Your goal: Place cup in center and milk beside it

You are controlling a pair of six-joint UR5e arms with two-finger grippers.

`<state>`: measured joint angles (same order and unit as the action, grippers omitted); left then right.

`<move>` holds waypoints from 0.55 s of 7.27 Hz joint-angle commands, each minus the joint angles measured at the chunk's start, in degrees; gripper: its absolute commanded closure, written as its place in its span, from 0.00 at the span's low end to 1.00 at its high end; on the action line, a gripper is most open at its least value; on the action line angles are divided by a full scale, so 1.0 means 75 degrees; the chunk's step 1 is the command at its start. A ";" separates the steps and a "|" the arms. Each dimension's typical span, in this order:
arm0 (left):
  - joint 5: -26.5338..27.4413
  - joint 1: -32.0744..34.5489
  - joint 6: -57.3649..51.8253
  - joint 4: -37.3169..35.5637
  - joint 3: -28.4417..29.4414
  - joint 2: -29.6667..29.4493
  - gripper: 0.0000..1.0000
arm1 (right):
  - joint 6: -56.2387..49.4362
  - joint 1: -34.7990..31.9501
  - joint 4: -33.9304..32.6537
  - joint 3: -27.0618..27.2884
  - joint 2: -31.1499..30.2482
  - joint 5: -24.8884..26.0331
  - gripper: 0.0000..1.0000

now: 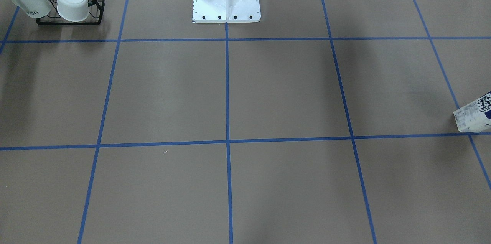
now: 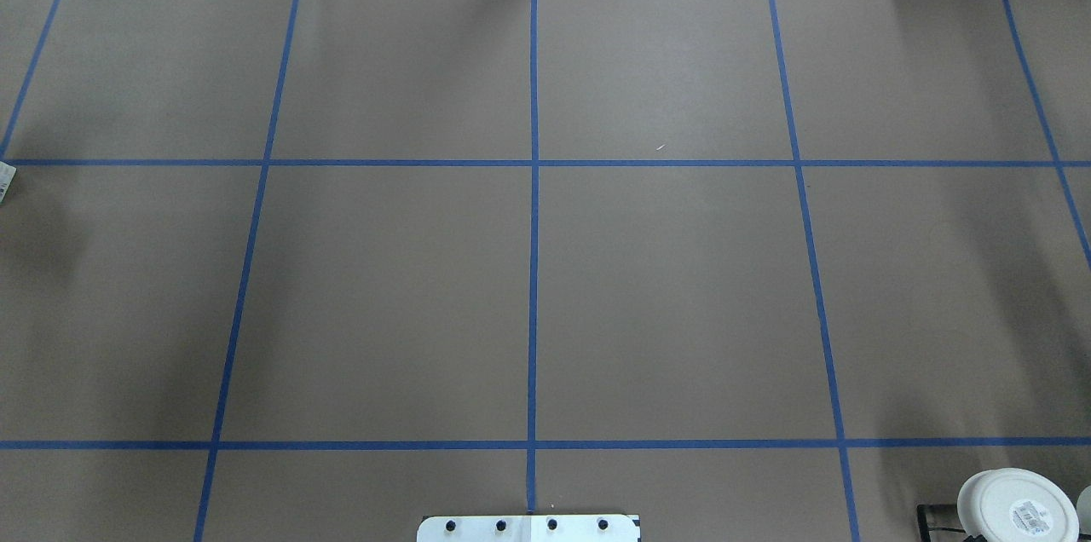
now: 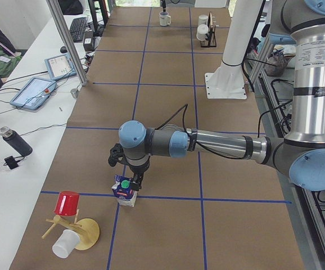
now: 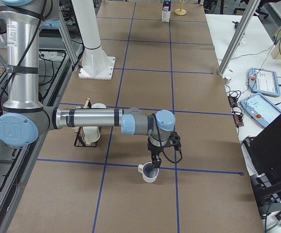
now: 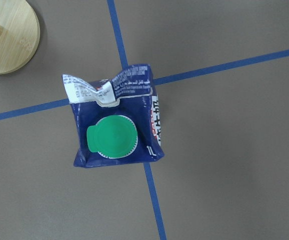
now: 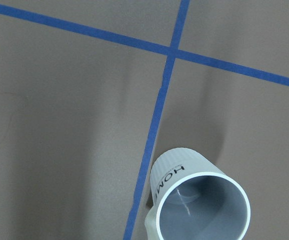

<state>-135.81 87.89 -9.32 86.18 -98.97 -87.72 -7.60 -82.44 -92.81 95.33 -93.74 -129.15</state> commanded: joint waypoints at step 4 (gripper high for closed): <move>0.0049 0.0000 -0.0011 -0.0006 -0.0326 -0.0034 0.01 | 0.0006 0.0012 0.0000 0.0074 0.0041 -0.0006 0.00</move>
<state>-135.55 87.89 -9.34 86.15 -100.35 -87.91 -7.56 -82.37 -92.81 95.68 -93.62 -129.14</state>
